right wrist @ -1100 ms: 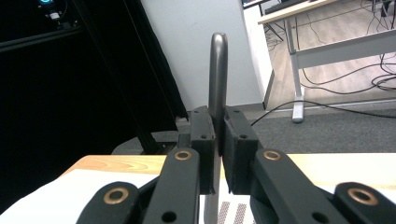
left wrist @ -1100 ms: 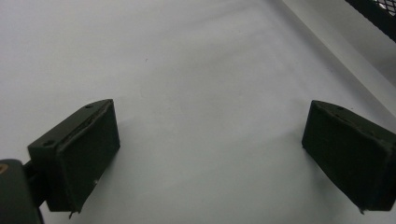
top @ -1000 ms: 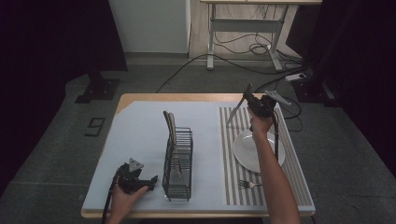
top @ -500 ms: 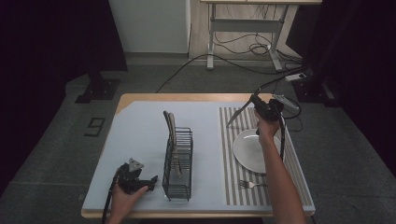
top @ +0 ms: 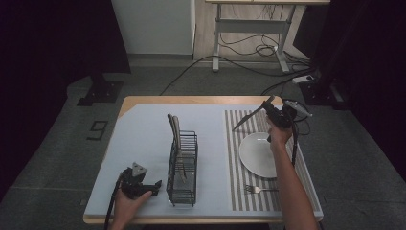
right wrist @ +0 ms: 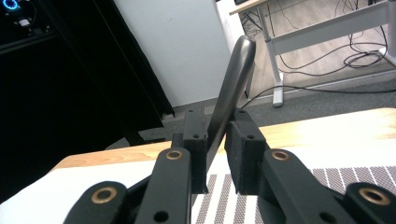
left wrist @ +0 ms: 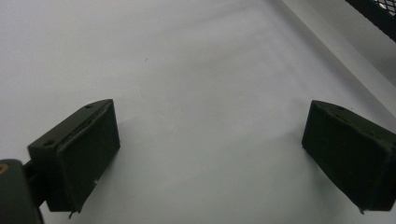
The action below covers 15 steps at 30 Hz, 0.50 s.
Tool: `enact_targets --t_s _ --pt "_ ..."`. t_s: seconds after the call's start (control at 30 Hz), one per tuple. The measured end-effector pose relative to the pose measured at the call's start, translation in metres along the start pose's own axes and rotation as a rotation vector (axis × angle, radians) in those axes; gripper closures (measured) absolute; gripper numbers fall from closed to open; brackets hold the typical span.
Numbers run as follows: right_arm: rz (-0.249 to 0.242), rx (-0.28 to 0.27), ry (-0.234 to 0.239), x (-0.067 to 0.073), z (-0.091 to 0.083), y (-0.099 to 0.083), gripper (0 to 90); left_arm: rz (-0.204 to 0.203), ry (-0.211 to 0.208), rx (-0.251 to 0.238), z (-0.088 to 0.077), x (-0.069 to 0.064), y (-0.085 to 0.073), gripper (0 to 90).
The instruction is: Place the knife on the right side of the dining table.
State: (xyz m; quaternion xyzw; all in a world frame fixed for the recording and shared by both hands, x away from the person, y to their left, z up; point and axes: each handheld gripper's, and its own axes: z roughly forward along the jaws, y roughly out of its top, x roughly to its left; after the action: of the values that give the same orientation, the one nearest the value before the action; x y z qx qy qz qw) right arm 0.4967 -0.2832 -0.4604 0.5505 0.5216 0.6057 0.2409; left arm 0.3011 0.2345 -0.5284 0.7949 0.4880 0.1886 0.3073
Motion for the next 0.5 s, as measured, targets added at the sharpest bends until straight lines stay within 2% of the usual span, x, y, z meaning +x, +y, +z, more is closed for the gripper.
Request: enact_targets --t_s 0.5 --pt "0.082 0.036 -0.044 -0.026 -0.005 -0.008 75.0 0.0 0.0 0.0 0.0 0.0 0.0 3.7"
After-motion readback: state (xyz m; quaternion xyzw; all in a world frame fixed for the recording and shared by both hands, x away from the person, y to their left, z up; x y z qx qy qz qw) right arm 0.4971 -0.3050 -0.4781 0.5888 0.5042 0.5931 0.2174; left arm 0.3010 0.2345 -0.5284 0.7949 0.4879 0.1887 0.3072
